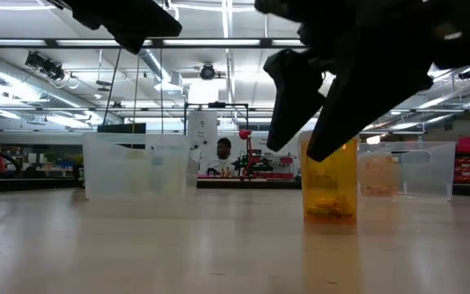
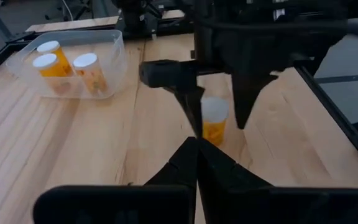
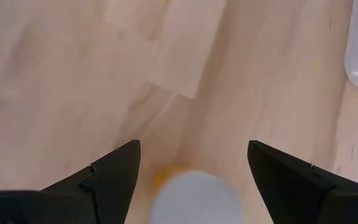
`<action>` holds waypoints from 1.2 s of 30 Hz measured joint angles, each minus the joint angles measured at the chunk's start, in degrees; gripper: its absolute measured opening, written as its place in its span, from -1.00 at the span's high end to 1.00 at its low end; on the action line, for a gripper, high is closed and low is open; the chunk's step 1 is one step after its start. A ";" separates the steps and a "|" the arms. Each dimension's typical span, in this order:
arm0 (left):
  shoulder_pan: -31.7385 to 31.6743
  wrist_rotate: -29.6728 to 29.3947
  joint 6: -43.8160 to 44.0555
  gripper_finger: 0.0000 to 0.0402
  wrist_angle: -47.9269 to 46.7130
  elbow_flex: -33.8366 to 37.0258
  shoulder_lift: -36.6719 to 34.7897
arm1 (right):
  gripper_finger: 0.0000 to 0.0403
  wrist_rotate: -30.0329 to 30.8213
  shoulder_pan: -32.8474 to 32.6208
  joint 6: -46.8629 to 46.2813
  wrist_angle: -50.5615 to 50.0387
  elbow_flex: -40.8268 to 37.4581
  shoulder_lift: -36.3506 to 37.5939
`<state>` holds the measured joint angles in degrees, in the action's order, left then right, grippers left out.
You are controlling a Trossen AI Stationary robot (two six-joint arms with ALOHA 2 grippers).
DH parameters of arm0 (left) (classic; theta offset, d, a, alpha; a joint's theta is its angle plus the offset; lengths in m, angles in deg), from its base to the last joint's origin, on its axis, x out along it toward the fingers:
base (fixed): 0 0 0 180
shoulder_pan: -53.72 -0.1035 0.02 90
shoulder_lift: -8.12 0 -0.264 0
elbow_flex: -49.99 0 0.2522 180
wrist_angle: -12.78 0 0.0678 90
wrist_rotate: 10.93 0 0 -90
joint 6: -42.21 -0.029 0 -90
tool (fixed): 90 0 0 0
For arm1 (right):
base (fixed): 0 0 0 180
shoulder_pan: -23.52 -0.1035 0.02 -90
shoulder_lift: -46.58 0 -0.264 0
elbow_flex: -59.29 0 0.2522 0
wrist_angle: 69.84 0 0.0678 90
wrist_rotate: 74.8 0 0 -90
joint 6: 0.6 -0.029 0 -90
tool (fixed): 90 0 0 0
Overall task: Pick and place medicine bottles into bin by pill shape (circle, oval)
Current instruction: Put the large orange pill bottle into the right transparent bin
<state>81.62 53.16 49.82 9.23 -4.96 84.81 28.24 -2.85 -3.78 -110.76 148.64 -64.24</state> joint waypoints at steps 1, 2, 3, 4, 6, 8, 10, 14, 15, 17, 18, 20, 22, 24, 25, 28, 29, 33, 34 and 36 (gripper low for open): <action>0.00 0.00 0.45 0.95 -0.25 0.00 -0.02 | -0.51 0.15 0.17 -0.09 -0.44 0.00 -0.13; -0.01 0.00 0.79 0.95 -0.67 -0.01 -0.02 | -0.51 0.42 0.40 -0.28 -1.12 0.00 -0.16; -0.02 0.00 1.05 0.95 -1.25 0.00 -0.02 | -0.51 0.50 0.62 -0.49 -1.75 0.00 -0.16; -0.02 0.00 1.32 0.95 -1.61 0.00 -0.02 | -0.51 0.57 0.78 -0.97 -2.35 0.00 -0.16; -0.02 0.00 2.01 0.93 -1.66 0.00 -0.02 | -0.49 0.48 0.88 -1.76 -3.66 0.00 -0.16; -0.02 0.00 2.20 0.91 -1.64 0.00 -0.02 | -0.46 -0.61 1.12 -2.28 -4.35 0.00 -0.16; -0.02 0.00 2.20 0.90 -1.61 0.00 -0.02 | -0.41 -1.44 1.17 -2.85 -4.86 0.00 -0.16; -0.02 0.00 2.48 0.90 -1.61 0.00 -0.02 | -0.31 -1.49 1.20 -3.24 -5.76 0.00 0.02; -0.02 0.00 2.56 0.91 -1.61 0.00 -0.02 | -0.28 -1.51 1.20 -3.31 -5.88 0.00 0.03; -0.02 0.00 2.62 0.92 -1.61 0.00 -0.02 | -0.23 -1.53 1.22 -3.62 -6.39 0.00 0.03; -0.02 0.00 2.66 0.93 -1.59 0.00 -0.02 | -0.20 -1.53 1.23 -3.78 -6.90 0.00 0.03; -0.02 0.00 2.68 0.93 -1.59 0.00 -0.02 | -0.15 -1.53 1.41 -4.05 -7.19 0.00 0.06; -0.02 0.00 2.68 0.92 -1.55 0.00 -0.02 | -0.11 -1.53 1.55 -4.45 -7.47 0.00 0.07; -0.02 0.00 2.68 0.91 -1.55 0.00 -0.02 | -0.09 -1.53 1.83 -4.61 -7.51 0.00 0.08; -0.02 0.00 2.68 0.90 -1.55 0.00 -0.02 | -0.08 -1.53 1.92 -4.54 -7.51 0.00 0.08; -0.02 0.00 2.70 0.89 -1.54 0.00 -0.02 | -0.08 -1.21 2.18 -4.34 -8.19 0.00 0.36; -0.02 0.00 2.68 0.89 -1.52 0.00 -0.02 | -0.08 -1.12 2.33 -4.27 -8.23 0.00 0.52; -0.02 0.00 2.46 0.92 -1.54 0.00 0.00 | -0.09 -0.60 2.83 -3.89 -10.05 -0.02 2.67; -0.02 0.00 2.42 0.92 -1.55 0.00 0.00 | -0.09 -0.21 3.07 -3.89 -10.61 -0.02 3.35; -0.06 0.00 2.41 0.93 -1.50 0.00 0.00 | -0.09 0.65 3.47 -3.66 -11.28 -0.02 4.98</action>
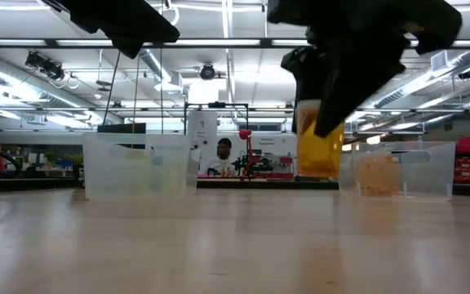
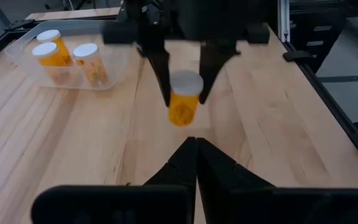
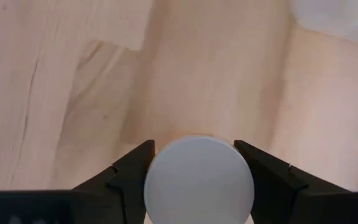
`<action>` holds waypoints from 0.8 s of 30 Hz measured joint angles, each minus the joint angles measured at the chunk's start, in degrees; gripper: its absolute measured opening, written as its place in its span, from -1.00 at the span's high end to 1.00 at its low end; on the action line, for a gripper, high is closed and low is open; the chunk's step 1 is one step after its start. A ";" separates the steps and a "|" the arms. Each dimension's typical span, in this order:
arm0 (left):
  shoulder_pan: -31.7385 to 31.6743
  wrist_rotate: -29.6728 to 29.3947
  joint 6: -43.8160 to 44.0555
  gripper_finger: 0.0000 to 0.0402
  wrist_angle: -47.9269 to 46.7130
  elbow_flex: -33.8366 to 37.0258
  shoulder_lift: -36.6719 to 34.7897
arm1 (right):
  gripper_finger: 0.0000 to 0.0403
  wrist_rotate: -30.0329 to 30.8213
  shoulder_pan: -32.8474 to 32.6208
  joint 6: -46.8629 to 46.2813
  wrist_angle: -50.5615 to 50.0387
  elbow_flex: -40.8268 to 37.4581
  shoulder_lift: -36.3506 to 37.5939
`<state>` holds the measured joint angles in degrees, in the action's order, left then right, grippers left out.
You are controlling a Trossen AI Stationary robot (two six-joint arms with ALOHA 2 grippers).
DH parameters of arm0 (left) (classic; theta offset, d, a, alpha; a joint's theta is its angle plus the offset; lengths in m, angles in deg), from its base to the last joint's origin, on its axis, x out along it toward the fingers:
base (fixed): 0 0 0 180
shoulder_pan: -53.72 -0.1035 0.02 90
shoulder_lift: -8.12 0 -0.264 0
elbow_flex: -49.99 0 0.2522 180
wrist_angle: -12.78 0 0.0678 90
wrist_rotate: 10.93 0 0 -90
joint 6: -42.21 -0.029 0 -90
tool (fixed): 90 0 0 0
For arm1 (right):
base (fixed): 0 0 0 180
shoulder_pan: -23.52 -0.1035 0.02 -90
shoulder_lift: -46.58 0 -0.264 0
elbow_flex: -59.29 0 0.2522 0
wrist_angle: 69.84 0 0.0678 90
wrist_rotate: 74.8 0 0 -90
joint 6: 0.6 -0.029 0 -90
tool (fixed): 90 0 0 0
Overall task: Pick and place medicine bottles into bin by pill shape (circle, oval)
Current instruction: Put the large orange pill bottle into the right transparent bin
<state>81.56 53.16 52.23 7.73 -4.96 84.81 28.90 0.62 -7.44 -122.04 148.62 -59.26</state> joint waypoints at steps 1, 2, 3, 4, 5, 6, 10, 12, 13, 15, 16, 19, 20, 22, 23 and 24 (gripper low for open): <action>-0.06 0.00 -0.04 0.93 0.00 0.00 0.00 | -0.09 0.05 0.30 0.09 -0.31 0.00 0.88; -0.07 0.00 -0.04 0.92 0.00 0.00 0.00 | -0.09 0.31 0.54 0.29 -1.06 0.00 1.84; -0.10 -0.02 -0.04 0.92 0.02 0.00 0.00 | -0.09 0.59 0.85 0.43 -1.80 0.00 2.58; -0.08 -0.02 -0.06 0.91 0.00 0.00 0.00 | -0.09 0.94 1.20 0.64 -2.17 0.00 3.37; -0.07 -0.02 -0.08 0.90 0.00 0.00 0.00 | -0.09 1.35 1.52 0.82 -2.72 0.00 4.06; -0.07 -0.02 -0.08 0.90 0.02 0.00 0.00 | -0.09 1.47 1.87 0.92 -3.36 0.00 4.80; -0.07 0.00 -0.14 0.89 -0.02 0.00 0.00 | -0.09 1.58 3.27 1.53 -4.98 0.00 7.78; -0.07 -0.01 -0.14 0.90 -0.13 0.00 0.00 | -0.09 1.59 3.90 1.94 -5.96 -0.22 9.32; -0.07 -0.02 -0.12 0.91 -0.13 0.00 0.00 | -0.09 1.68 4.18 1.98 -6.26 -0.74 10.27; -0.07 0.00 -0.12 0.92 -0.13 0.00 0.00 | -0.09 1.77 4.88 1.98 -6.14 -2.90 13.02; -0.07 -0.01 -0.12 0.92 -0.13 0.00 0.00 | -0.09 1.96 5.30 1.68 -5.89 -4.36 14.67; -0.07 0.00 0.09 0.90 -0.13 0.00 0.00 | -0.09 2.72 6.71 -0.21 -4.53 -10.19 20.44; -0.07 -0.02 0.07 0.89 -0.13 0.00 0.00 | -0.09 2.92 7.18 -0.94 -3.93 -12.12 22.54; -0.07 -0.01 -0.07 0.88 -0.09 0.00 0.00 | -0.09 3.06 8.32 -2.70 -3.25 -15.53 26.51; -0.07 0.00 -0.15 0.88 -0.09 0.00 0.00 | -0.09 3.15 8.82 -3.55 -3.31 -16.83 28.31; -0.07 -0.02 -0.17 0.88 -0.09 0.00 0.00 | -0.09 3.27 9.31 -4.21 -3.31 -18.10 30.21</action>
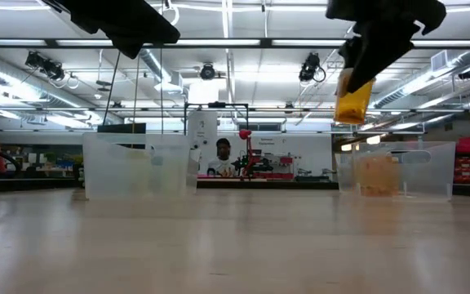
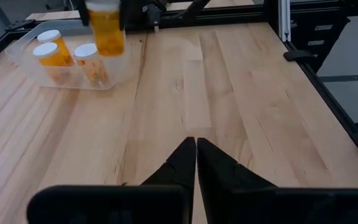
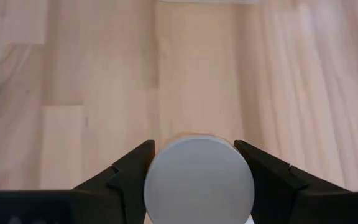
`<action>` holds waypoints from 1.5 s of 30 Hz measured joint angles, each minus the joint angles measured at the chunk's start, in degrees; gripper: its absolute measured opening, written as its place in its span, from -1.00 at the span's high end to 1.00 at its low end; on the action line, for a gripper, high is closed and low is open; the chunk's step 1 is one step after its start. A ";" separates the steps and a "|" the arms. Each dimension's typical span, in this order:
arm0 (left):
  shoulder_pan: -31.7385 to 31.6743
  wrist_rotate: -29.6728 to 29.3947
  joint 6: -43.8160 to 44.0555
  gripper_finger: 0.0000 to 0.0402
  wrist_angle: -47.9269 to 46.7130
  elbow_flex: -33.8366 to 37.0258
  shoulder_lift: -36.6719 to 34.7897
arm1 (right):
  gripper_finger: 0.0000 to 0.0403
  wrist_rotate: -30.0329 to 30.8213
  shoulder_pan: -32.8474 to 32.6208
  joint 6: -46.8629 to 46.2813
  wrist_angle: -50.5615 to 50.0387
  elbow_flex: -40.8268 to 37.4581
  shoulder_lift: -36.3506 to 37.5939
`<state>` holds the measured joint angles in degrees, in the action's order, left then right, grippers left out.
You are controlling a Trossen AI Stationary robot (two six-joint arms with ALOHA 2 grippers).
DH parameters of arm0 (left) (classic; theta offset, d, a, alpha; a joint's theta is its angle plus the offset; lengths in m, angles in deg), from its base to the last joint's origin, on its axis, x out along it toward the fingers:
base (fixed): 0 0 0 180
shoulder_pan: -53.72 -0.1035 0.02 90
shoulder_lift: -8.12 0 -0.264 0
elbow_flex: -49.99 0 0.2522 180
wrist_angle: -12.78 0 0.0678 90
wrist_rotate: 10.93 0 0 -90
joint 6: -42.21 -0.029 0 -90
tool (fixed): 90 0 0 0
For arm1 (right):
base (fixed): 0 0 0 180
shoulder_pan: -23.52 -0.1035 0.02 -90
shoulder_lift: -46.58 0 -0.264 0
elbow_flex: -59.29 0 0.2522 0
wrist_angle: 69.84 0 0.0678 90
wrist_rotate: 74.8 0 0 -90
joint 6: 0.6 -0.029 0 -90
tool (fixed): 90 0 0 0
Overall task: Pick and place medicine bottles into bin by pill shape (circle, oval)
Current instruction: Put the large orange pill bottle into the right transparent bin
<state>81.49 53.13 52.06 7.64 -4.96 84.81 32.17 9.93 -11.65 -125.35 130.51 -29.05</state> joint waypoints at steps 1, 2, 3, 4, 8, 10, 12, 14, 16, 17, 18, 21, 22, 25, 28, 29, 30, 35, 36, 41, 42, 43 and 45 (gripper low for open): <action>0.00 0.00 -0.04 0.89 0.04 0.00 0.00 | -0.09 0.12 0.42 -0.71 -0.14 -1.06 1.73; -0.02 0.00 -0.04 0.89 0.04 0.00 0.00 | -0.09 0.17 0.93 -1.17 -0.18 -2.02 3.50; -0.02 0.00 -0.04 0.90 0.04 0.00 0.00 | -0.09 0.30 1.48 -1.55 -0.25 -2.94 5.22; -0.02 0.00 -0.04 0.91 0.07 0.00 0.00 | -0.09 0.55 2.11 -1.83 -0.40 -3.78 6.86; -0.04 0.00 -0.09 0.91 0.07 0.00 0.00 | -0.09 1.04 5.13 -2.45 -2.51 -6.45 11.96; -0.04 0.00 -0.09 0.90 0.07 0.00 0.00 | -0.09 1.08 7.09 -2.47 -3.33 -7.84 13.94; -0.07 0.00 -0.13 0.88 0.05 0.00 0.00 | -0.09 1.32 9.38 -2.46 -4.89 -8.99 15.43; -0.07 0.00 -0.14 0.87 0.01 0.00 0.00 | -0.09 2.04 11.68 -2.45 -6.29 -9.97 16.58; -0.07 0.00 -0.16 0.87 -0.01 0.00 0.00 | -0.09 2.34 14.00 -2.03 -7.22 -11.20 17.42; -0.07 0.00 -0.17 0.87 0.00 0.00 0.00 | -0.09 2.35 15.18 -1.73 -7.40 -11.82 17.76; -0.07 0.00 -0.17 0.88 0.00 0.00 0.00 | -0.09 2.36 16.30 -1.36 -7.91 -12.37 18.00; -0.07 0.00 -0.17 0.89 -0.06 0.00 0.00 | -0.09 2.35 19.48 -0.80 -9.34 -13.86 18.35; -0.07 0.00 -0.17 0.90 -0.07 0.00 0.00 | -0.09 2.35 20.38 -0.64 -9.38 -14.43 18.43; -0.07 0.00 -0.15 0.88 -0.30 0.00 0.00 | -0.09 1.32 22.78 0.38 -9.42 -16.09 18.30; -0.07 0.00 -0.11 0.86 -0.35 0.00 0.00 | -0.09 -0.59 24.63 1.41 -7.92 -15.97 18.18; -0.07 0.00 -0.04 0.86 -0.39 0.00 0.00 | -0.09 -0.81 25.03 1.60 -8.02 -16.00 18.19; -0.07 0.00 -0.04 0.85 -0.52 0.00 0.02 | -0.09 -1.19 25.57 1.55 -8.21 -16.04 18.18; -0.07 0.00 -0.02 0.88 -0.50 0.00 0.00 | -0.09 -4.05 27.83 -2.45 -8.03 -16.04 18.15; -0.07 0.00 -0.04 0.89 -0.50 0.00 0.02 | -0.09 -4.42 28.14 -4.06 -7.89 -16.04 18.15; -0.07 0.00 -0.06 0.89 -0.50 0.00 0.02 | -0.09 -5.28 29.27 -12.62 -8.20 -16.04 18.15; -0.07 0.00 -0.06 0.88 -0.50 0.00 0.02 | -0.09 -5.45 29.49 -14.46 -8.41 -16.06 18.15; -0.07 0.00 -0.06 0.87 -0.50 0.00 0.02 | -0.09 -5.94 29.75 -16.08 -8.62 -16.04 17.97; -0.07 0.00 -0.11 0.86 -0.50 0.00 0.01 | -0.09 -6.50 30.05 -18.03 -9.40 -16.04 16.95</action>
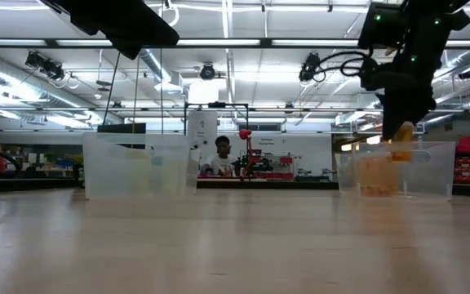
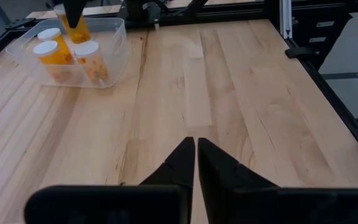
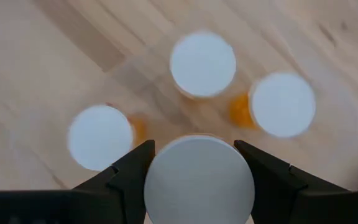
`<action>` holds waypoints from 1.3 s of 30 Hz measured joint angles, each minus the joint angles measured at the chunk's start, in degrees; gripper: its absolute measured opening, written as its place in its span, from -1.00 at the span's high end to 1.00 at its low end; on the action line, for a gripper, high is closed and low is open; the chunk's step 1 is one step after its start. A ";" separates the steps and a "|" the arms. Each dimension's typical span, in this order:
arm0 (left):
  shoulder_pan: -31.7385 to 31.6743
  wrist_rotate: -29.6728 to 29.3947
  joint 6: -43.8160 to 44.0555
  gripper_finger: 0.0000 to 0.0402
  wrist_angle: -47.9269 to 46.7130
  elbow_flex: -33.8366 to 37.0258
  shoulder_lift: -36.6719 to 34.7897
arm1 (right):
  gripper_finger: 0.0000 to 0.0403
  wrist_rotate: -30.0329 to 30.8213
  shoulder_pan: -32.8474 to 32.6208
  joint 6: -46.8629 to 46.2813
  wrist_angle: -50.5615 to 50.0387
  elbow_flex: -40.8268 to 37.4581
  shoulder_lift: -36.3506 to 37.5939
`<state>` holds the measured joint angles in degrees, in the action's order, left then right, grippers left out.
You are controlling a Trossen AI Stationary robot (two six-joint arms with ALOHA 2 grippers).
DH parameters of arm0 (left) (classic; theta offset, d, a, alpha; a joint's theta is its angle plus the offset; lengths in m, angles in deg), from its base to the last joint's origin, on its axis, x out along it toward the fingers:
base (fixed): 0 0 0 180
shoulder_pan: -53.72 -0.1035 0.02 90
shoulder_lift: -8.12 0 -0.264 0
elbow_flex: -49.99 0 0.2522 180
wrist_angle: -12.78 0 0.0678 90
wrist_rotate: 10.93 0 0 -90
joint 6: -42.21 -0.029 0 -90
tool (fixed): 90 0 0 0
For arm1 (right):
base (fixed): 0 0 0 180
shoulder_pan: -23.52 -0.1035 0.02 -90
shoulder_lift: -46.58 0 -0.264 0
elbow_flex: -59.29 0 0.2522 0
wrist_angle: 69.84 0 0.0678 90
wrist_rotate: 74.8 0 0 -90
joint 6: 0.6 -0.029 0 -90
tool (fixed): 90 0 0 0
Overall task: Pick and place medicine bottles into bin by pill shape (circle, oval)
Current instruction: Put the large orange pill bottle into the right transparent bin
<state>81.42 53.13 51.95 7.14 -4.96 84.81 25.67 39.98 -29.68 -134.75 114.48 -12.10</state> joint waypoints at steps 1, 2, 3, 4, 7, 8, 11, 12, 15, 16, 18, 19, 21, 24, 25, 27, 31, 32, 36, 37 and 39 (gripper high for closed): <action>0.00 0.00 -0.01 0.85 0.01 0.00 0.00 | -0.09 -0.04 0.01 -0.68 -0.55 0.00 -0.88; 0.00 0.00 -0.19 0.85 0.02 0.00 0.01 | -0.09 -0.03 -0.08 -1.14 -0.66 0.00 -1.92; 0.00 0.00 -0.65 0.85 0.00 0.00 0.00 | -0.09 -0.02 -0.21 -1.54 -0.58 0.00 -3.16; 0.00 0.00 -1.23 0.84 0.02 0.00 0.01 | -0.09 0.11 -0.32 -1.92 -0.53 0.00 -4.53; 0.00 0.00 -1.51 0.85 -0.11 0.00 0.00 | -0.09 2.39 -0.46 -3.36 -0.52 0.00 -8.17; 0.00 0.00 -1.63 0.86 -0.14 0.00 0.01 | -0.09 3.10 -0.42 -3.67 -0.40 0.00 -9.07; 0.00 0.00 -2.84 0.87 -0.60 0.00 0.01 | -0.09 3.59 -0.37 -3.96 1.05 0.00 -11.12; 0.00 0.00 -3.05 0.88 -0.78 0.00 0.02 | -0.09 3.59 -0.38 -3.96 1.49 0.00 -11.65; 0.00 0.00 -4.22 0.88 -1.16 0.00 -0.01 | -0.09 3.47 -0.41 -4.16 2.71 0.00 -12.89; 0.00 0.00 -4.50 0.87 -1.14 0.02 0.02 | -0.09 3.30 -0.38 -4.32 2.67 0.00 -13.26; 0.00 0.00 -4.89 0.86 -1.09 0.00 0.02 | -0.09 3.20 -0.32 -4.39 2.68 0.00 -13.94; -0.06 0.00 -4.93 0.85 -1.15 0.00 0.02 | -0.09 3.20 -0.32 -4.39 2.66 0.00 -14.17; -0.17 0.00 -4.96 0.84 -1.14 0.01 0.02 | -0.09 3.15 -0.34 -4.34 2.82 0.00 -14.39; -0.20 0.00 -5.16 0.83 -1.16 0.02 0.02 | -0.10 3.12 -0.34 -3.89 3.31 0.00 -14.40; -0.22 0.00 -5.17 0.83 -1.14 0.01 0.02 | -0.11 3.12 -0.34 -3.80 3.31 0.00 -14.40; -0.22 0.00 -5.16 0.85 -1.20 0.00 0.02 | -0.15 3.09 -0.32 -3.65 3.32 0.00 -14.40; -0.22 0.01 -5.14 0.87 -1.27 0.00 0.02 | -0.23 3.03 -0.32 -3.22 3.29 0.00 -14.40; -0.22 0.12 -5.19 0.87 -1.29 0.00 0.02 | -0.24 3.02 -0.31 -2.77 3.29 0.00 -14.39; -0.22 3.07 -8.40 0.86 -0.89 0.02 -0.08 | -0.26 3.13 0.17 -1.26 3.18 0.00 -12.52; -0.35 3.26 -8.79 0.86 -0.93 0.02 -0.48 | -0.26 3.27 0.36 -0.89 3.19 0.00 -11.63; -1.45 4.12 -8.98 0.86 -0.89 0.02 -1.09 | -0.27 3.50 0.49 -0.23 3.21 0.00 -9.53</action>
<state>79.97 57.25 42.97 6.25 -4.94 83.72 29.17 40.48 -29.91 -131.53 114.48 -21.63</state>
